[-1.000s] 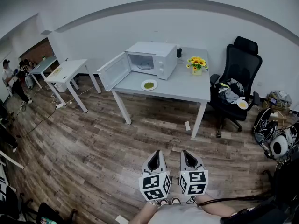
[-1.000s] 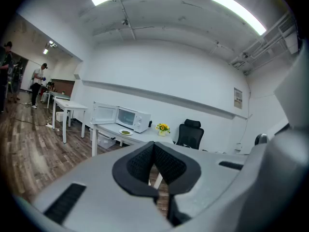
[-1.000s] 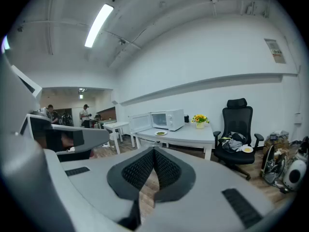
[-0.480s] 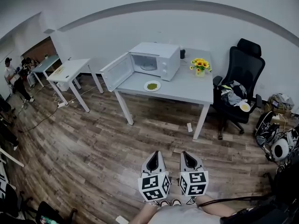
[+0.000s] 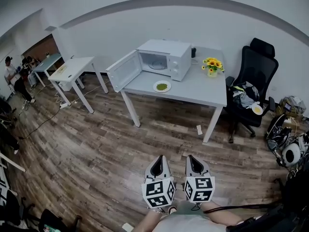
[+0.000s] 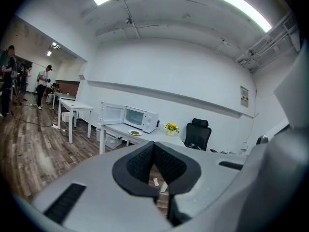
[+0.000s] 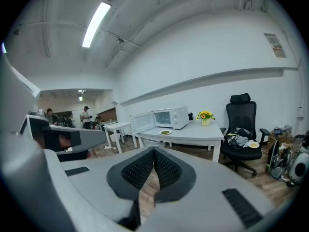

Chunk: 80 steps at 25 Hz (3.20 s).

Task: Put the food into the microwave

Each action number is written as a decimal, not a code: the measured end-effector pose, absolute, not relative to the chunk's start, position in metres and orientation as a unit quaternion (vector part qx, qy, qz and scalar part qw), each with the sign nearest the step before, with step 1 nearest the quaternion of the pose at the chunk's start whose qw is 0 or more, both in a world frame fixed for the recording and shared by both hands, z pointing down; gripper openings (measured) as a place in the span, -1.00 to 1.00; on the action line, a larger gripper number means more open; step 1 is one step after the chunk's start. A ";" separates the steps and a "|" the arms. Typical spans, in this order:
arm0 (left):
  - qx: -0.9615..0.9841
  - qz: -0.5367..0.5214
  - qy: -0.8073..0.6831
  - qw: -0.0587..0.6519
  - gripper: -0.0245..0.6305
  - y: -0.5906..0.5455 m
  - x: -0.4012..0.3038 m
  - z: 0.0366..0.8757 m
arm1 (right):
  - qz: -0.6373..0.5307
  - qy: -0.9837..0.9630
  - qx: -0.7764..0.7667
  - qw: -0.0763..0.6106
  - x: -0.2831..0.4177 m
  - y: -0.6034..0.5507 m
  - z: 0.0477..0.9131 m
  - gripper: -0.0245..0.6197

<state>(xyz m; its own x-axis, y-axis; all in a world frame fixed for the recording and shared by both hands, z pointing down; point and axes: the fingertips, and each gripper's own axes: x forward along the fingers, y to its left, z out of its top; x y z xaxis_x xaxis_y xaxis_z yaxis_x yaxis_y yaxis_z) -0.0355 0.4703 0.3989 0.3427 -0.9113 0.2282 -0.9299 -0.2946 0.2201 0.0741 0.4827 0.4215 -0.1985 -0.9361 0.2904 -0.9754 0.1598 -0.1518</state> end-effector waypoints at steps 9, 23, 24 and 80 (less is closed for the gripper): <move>0.798 0.035 -0.577 0.171 -0.92 0.437 -0.054 0.414 | 0.163 -0.751 0.635 0.077 0.067 0.453 0.436 -0.87; 0.788 0.035 -0.589 0.175 -0.93 0.357 -0.061 0.416 | 0.157 -0.760 0.625 0.083 0.065 0.369 0.432 -0.87; 0.787 0.034 -0.590 0.175 -0.92 0.351 -0.061 0.415 | 0.156 -0.761 0.624 0.084 0.065 0.363 0.431 -0.87; 0.772 0.049 -0.610 0.174 -0.93 0.134 -0.021 0.421 | 0.173 -0.776 0.600 0.088 0.107 0.141 0.440 -0.87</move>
